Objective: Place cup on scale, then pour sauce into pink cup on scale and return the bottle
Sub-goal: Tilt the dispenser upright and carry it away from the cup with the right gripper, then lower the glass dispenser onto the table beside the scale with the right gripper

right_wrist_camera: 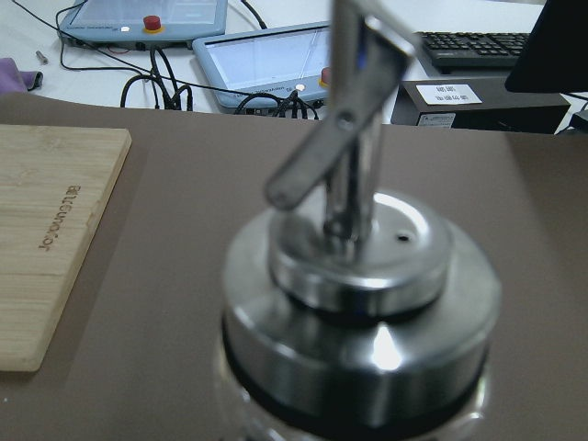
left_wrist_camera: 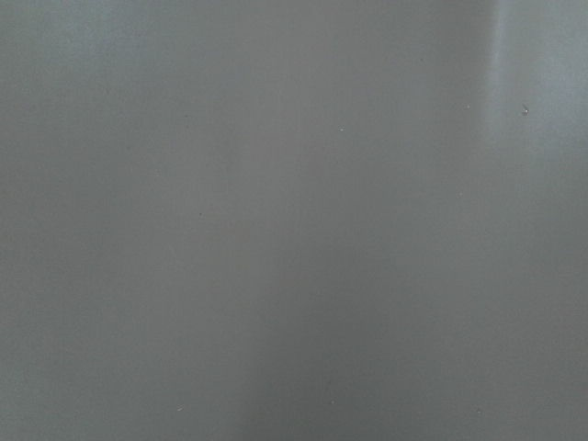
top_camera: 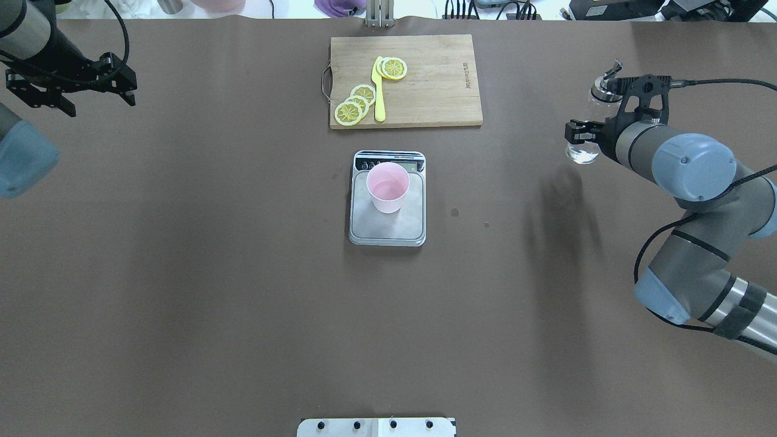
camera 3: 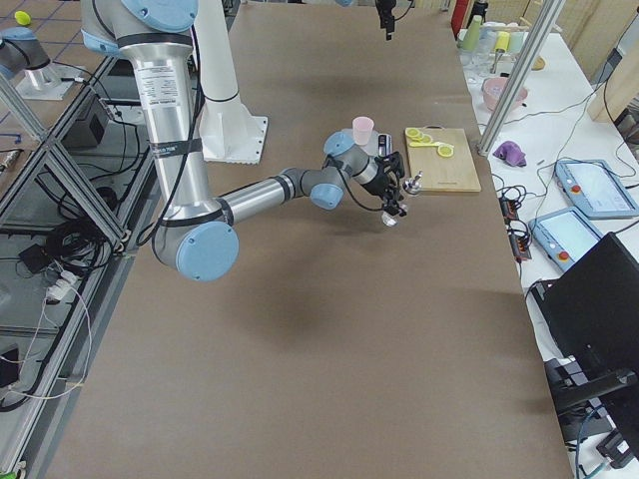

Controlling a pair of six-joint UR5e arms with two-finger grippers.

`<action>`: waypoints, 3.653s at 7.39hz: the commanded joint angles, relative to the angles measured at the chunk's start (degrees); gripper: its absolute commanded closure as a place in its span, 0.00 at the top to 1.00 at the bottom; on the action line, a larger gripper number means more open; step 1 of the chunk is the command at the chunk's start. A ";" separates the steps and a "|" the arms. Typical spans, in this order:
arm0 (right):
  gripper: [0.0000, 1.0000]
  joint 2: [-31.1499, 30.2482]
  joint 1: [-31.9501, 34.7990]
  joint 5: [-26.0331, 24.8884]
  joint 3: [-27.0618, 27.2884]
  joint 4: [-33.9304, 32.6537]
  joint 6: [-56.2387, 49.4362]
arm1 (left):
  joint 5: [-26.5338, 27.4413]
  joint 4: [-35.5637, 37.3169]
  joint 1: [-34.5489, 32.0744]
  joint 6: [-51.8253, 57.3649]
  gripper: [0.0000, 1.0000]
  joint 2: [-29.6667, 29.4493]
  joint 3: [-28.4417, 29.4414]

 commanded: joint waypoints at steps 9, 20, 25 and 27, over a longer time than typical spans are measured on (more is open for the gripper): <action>0.00 0.30 -1.91 -1.94 -3.67 0.43 0.80 | 0.00 0.00 0.10 -0.40 0.98 -0.29 0.15; 0.35 -0.40 -2.43 -2.12 -3.85 0.43 0.01 | 0.00 0.00 0.27 -0.23 0.98 -0.29 0.58; 0.79 -1.63 -2.61 -2.21 -3.32 0.52 0.71 | 0.00 0.00 0.36 0.21 0.98 -0.29 0.76; 0.98 -1.99 -2.70 -2.03 -2.89 0.52 0.80 | 0.00 -0.09 0.36 0.21 0.98 -0.29 0.85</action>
